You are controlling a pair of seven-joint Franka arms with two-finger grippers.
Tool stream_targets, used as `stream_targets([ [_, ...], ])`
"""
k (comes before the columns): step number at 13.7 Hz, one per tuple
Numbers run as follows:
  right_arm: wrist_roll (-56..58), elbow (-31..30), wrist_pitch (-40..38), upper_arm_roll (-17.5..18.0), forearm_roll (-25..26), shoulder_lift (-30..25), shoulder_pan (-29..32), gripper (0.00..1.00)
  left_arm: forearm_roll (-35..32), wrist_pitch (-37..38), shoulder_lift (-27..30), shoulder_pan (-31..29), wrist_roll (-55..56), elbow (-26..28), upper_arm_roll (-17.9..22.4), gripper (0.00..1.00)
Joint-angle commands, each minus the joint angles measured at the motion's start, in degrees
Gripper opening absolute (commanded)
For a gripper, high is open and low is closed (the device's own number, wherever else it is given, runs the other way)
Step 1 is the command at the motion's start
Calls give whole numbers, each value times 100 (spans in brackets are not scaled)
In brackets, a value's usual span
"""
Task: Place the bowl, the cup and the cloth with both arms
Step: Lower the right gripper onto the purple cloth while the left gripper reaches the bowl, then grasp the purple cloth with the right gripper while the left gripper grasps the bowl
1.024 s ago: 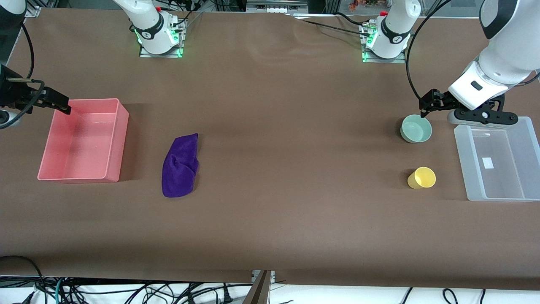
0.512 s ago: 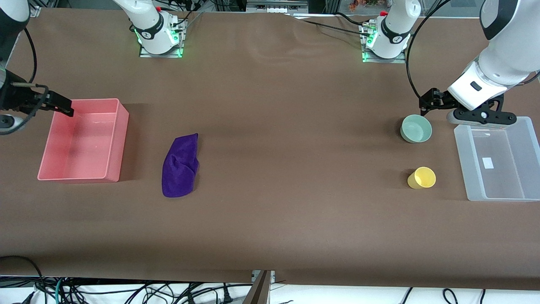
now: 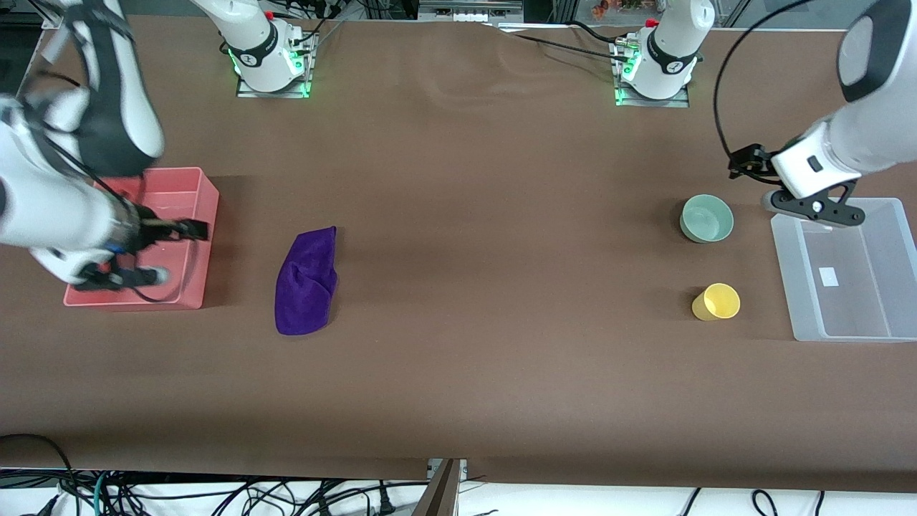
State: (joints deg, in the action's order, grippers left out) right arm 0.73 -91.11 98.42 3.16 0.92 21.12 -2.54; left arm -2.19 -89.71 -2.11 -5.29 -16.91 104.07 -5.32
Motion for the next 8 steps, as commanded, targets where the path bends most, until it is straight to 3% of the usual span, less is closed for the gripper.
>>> stream_targets([
  [1,-38,-171,317,193,-118,215,-62,100,-97,-273,-316,-322,-917,218,-22,100],
  [6,-47,-162,1704,194,-171,1331,-422,100,-176,-3284,-553,-710,-2323,2035,-22,100],
  [8,-47,-170,2030,194,-180,1596,-563,100,-176,-4349,-860,-832,-2474,2485,-22,100],
])
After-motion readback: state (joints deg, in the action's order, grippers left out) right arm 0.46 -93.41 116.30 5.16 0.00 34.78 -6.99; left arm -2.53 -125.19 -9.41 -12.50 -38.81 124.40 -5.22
